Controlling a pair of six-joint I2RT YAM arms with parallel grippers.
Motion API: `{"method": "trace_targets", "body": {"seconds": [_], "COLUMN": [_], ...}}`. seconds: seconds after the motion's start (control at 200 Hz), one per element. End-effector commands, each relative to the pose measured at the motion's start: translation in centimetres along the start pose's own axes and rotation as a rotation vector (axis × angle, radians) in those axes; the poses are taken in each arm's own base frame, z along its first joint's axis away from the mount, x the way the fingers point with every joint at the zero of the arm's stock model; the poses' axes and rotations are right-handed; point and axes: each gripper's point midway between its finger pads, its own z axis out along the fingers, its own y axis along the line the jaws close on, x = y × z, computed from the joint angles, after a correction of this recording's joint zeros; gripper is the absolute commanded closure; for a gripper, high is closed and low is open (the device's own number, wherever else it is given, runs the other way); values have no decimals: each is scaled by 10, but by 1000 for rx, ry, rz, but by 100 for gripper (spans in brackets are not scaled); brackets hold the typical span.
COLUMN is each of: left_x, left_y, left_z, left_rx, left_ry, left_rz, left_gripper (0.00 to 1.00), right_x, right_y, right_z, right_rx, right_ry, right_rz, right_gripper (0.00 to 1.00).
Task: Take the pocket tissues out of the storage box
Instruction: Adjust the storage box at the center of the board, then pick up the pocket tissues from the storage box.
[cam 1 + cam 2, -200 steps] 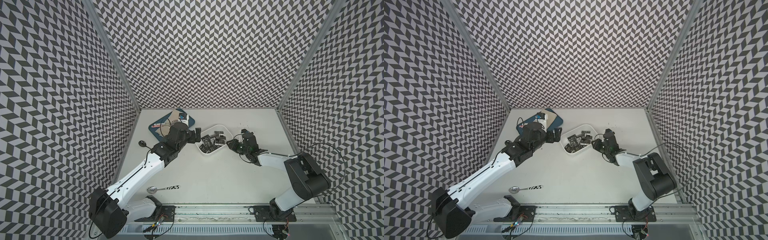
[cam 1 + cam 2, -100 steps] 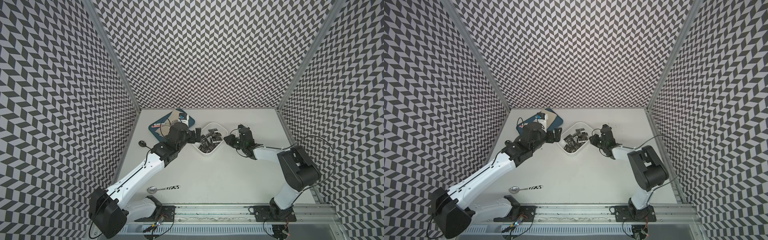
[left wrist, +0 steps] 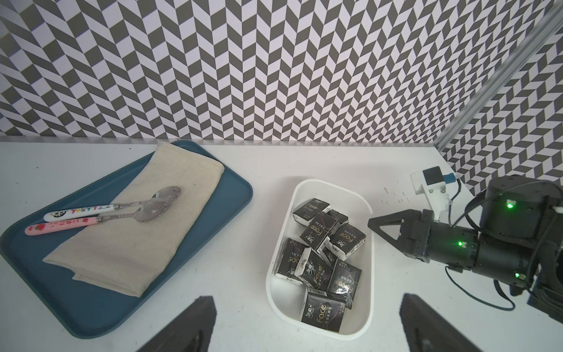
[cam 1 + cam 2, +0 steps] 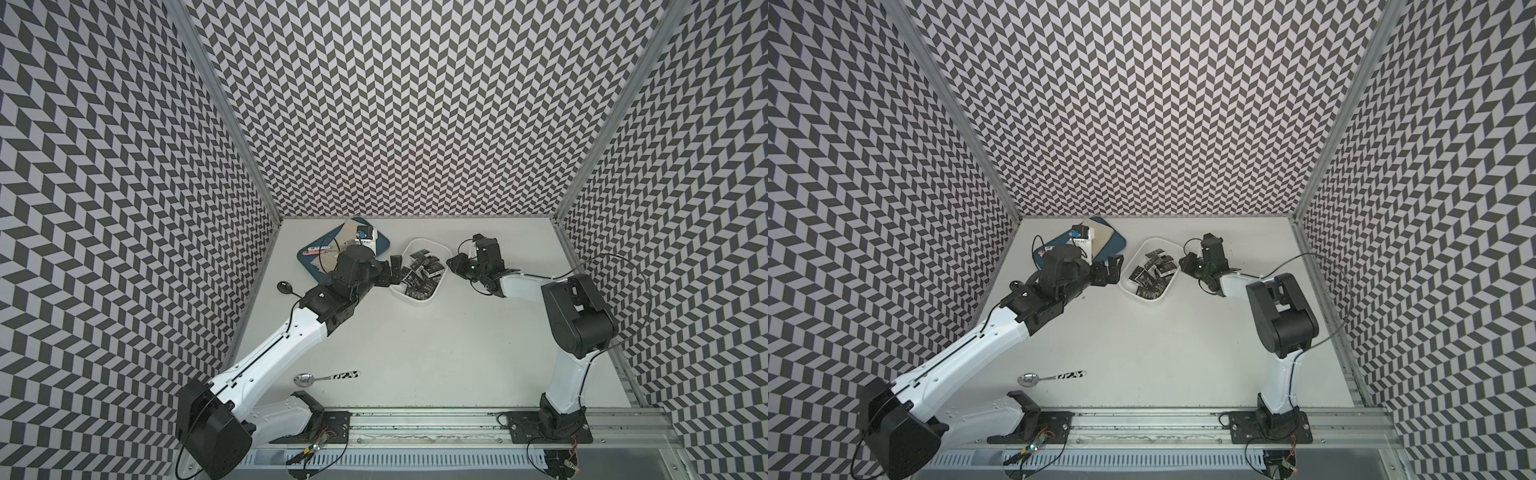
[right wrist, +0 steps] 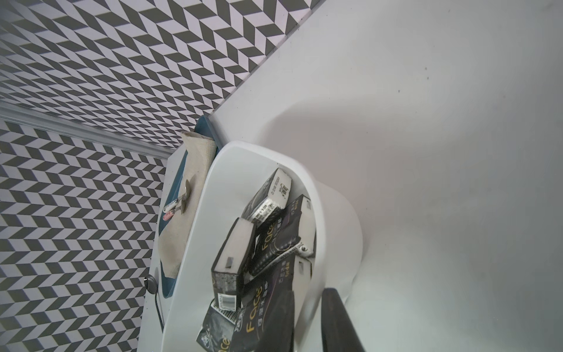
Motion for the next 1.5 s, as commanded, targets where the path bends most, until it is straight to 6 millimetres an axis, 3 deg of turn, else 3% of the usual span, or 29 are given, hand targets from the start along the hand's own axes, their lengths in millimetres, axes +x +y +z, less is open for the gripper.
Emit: {"method": "trace_targets", "body": {"seconds": [0.0,0.285,0.456,0.601,0.696,0.966,1.207,1.492], "left_x": [-1,-2,4,5,5,1,3,3], "left_y": [1,4,11,17,29,37,29,26], "left_z": [-8,-12,-11,-7,-5,-6,-5,-6], "left_rx": [4,-6,-38,-73,-144,-204,-162,-142], "left_ry": [-7,-13,-8,-8,-19,-18,13,11], "left_rz": [6,10,13,-18,-77,-103,-89,-86], "left_gripper": [1,1,1,1,1,1,1,1], "right_x": [-2,-26,-47,-39,-27,11,24,19], "right_y": [-15,3,28,44,57,90,83,79], "right_z": [9,23,-12,-40,-48,-19,9,18], "right_rx": [32,-1,29,91,93,28,45,62], "right_ry": [41,73,-16,-78,-91,-15,15,-7], "right_rz": [-27,-131,-204,-267,-294,-289,-258,-255], "right_gripper": [79,72,58,53,52,48,46,45]}}
